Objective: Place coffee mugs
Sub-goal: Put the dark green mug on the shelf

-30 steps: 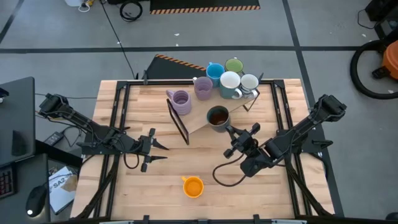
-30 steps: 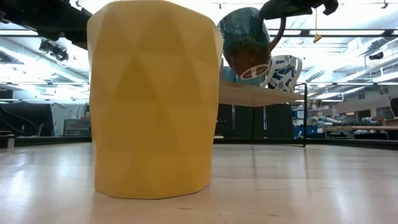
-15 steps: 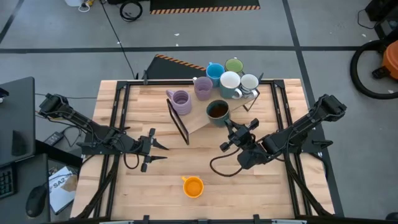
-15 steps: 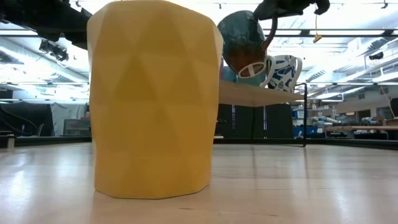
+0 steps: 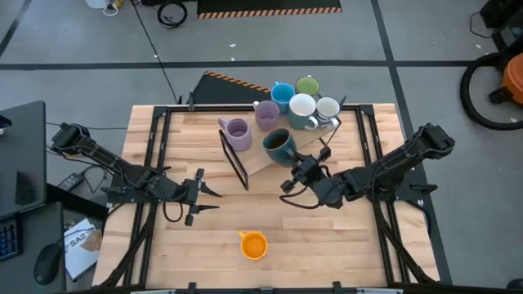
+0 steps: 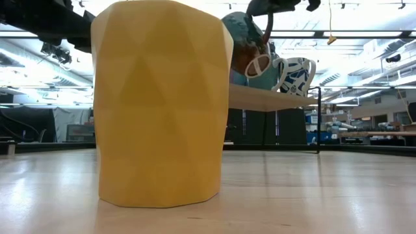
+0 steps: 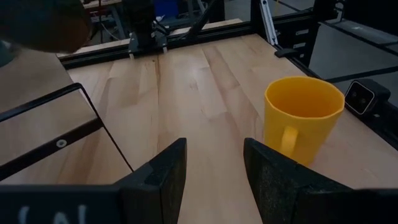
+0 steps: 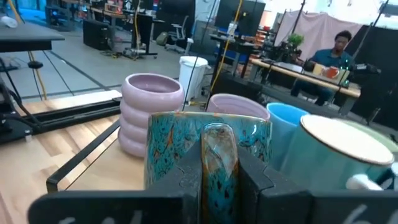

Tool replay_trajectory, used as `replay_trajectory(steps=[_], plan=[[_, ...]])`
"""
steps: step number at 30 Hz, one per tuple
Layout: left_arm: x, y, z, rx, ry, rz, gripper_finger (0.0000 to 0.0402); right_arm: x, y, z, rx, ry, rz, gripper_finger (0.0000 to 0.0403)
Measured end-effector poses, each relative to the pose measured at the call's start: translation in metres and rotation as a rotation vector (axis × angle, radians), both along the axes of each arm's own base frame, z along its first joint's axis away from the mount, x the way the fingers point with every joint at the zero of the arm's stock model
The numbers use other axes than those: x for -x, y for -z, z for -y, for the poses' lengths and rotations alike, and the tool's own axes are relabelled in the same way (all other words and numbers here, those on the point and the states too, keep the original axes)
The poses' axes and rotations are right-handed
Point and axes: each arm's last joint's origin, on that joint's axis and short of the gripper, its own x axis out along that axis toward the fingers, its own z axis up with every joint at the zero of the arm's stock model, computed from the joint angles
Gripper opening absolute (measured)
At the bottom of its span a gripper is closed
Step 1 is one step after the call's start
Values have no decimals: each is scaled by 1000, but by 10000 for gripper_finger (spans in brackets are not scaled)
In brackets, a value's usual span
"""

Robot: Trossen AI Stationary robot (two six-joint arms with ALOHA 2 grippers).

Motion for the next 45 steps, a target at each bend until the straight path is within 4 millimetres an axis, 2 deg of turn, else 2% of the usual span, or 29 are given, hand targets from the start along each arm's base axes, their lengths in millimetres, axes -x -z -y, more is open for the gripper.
replay_trajectory(steps=[15, 25, 45], plan=[[2, 1, 4, -5, 24, -10, 166, -13, 10, 9, 9, -22, 18, 55], [3, 1, 5, 11, 25, -17, 166, -4, 26, 23, 48, -67, 144, 55], [3, 1, 5, 18, 22, -17, 166, 6, 48, 28, 32, -40, 127, 55]])
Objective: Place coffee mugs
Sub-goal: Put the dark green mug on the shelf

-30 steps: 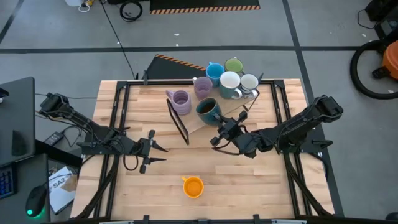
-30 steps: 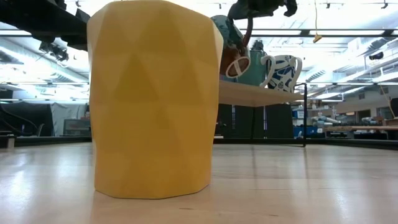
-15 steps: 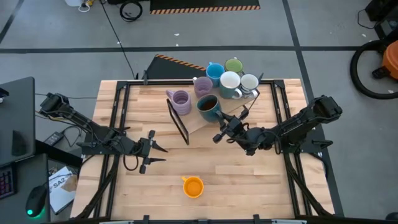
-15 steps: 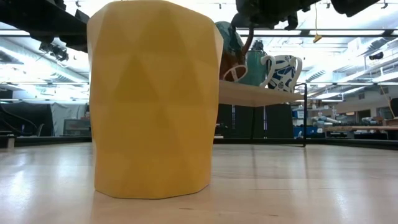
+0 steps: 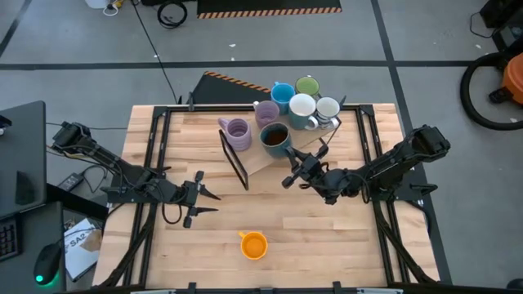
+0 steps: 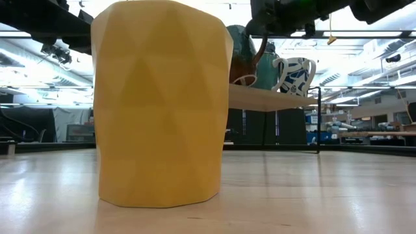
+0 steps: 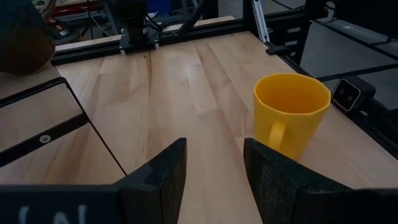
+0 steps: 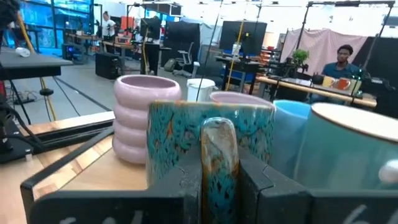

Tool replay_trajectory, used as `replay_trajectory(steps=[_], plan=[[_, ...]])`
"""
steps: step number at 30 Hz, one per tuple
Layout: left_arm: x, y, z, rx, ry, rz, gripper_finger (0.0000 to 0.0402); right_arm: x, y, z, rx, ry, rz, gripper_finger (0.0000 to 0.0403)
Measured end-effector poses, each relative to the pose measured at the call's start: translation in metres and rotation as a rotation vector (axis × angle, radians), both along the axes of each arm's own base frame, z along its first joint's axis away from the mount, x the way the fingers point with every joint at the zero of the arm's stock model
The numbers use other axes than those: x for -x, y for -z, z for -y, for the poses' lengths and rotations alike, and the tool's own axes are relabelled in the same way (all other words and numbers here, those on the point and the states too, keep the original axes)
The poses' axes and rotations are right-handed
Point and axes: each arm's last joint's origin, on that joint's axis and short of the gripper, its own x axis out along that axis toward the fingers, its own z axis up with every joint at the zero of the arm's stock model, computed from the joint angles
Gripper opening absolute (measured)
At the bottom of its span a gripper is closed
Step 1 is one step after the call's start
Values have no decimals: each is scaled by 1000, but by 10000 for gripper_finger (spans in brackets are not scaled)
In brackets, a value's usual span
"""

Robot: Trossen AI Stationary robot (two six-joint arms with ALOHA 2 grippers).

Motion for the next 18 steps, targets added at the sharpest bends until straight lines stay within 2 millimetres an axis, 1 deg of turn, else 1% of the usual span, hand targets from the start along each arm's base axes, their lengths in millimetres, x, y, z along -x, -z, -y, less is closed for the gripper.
replay_trajectory(steps=[5, 18], plan=[[0, 0, 0, 0, 0, 0, 166, 4, 8, 1, -17, 41, -1, 55], [0, 0, 0, 7, -2, -1, 166, 8, 12, -4, -46, 106, 6, 57]])
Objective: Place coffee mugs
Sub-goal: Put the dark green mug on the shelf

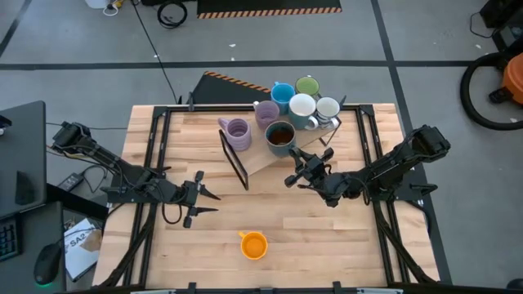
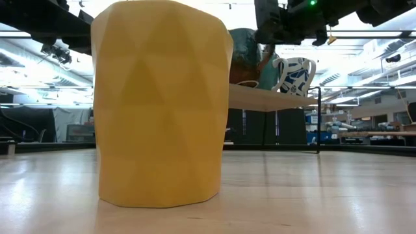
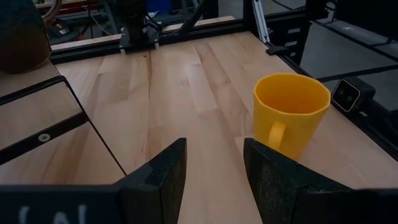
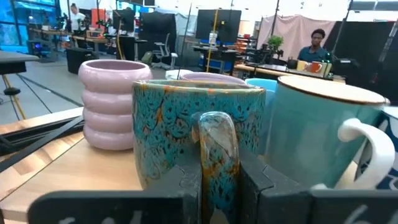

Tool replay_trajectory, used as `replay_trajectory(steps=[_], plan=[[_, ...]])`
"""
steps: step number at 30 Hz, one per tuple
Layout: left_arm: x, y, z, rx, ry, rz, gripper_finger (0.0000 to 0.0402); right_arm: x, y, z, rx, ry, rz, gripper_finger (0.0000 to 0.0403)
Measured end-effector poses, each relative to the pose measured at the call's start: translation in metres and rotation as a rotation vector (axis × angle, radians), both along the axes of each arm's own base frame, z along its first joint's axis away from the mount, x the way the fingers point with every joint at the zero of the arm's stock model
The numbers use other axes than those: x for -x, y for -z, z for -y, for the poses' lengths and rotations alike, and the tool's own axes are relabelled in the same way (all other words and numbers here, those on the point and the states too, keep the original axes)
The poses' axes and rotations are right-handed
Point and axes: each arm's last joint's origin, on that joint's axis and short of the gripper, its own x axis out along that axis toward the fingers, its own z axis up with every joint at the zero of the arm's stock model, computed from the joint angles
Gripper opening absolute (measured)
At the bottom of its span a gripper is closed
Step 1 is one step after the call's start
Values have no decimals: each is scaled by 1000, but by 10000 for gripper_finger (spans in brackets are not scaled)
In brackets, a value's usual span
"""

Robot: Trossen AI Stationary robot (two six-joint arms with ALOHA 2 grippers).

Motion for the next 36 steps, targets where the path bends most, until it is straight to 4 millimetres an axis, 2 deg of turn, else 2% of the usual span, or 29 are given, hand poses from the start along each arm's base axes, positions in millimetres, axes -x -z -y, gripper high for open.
replay_trajectory(steps=[9, 22, 36], plan=[[0, 0, 0, 13, -4, -2, 166, 0, 6, 0, -19, -1, -4, 66], [0, 0, 0, 12, -4, -3, 166, 0, 6, 0, -19, -6, -6, 141], [0, 0, 0, 11, -3, -3, 166, -1, 6, 1, -15, -2, -9, 144]])
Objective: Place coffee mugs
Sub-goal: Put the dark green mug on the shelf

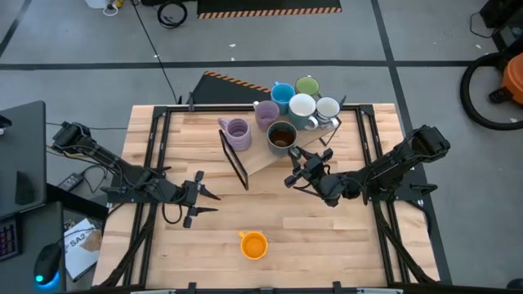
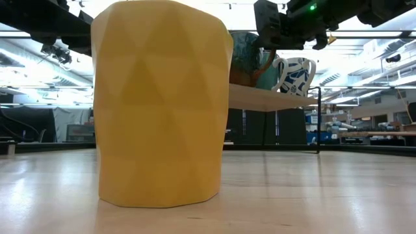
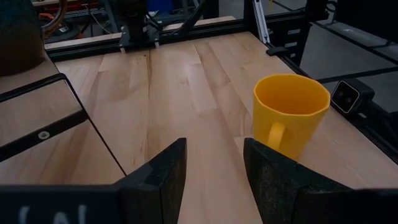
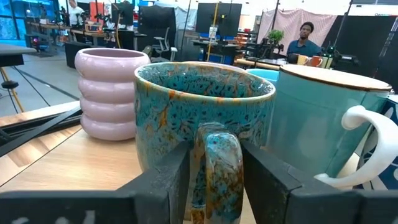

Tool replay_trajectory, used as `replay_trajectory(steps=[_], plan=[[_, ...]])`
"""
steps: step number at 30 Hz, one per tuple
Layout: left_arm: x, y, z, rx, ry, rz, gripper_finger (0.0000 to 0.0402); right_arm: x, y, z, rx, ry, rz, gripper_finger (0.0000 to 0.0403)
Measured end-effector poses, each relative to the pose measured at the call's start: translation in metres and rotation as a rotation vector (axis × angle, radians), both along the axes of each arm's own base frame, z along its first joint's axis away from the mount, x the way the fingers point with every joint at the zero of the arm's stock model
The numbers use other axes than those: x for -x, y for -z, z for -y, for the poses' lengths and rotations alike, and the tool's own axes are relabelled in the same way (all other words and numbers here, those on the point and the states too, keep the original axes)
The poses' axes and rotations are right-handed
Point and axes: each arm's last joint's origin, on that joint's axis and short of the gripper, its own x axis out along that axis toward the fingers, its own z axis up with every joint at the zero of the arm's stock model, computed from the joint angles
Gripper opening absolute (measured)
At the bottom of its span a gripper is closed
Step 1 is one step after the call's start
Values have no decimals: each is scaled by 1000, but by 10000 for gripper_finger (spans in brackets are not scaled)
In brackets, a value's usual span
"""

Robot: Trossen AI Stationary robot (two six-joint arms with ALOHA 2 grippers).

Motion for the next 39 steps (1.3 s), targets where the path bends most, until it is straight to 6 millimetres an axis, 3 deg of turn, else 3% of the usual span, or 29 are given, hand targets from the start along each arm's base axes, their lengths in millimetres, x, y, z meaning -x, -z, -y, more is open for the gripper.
replay_trajectory(steps=[26, 39], plan=[[0, 0, 0, 4, -1, -3, 166, -2, -4, 7, 16, -2, 4, 79], [0, 1, 0, 4, -2, -6, 166, -1, -4, 6, 18, 36, -1, 76]])
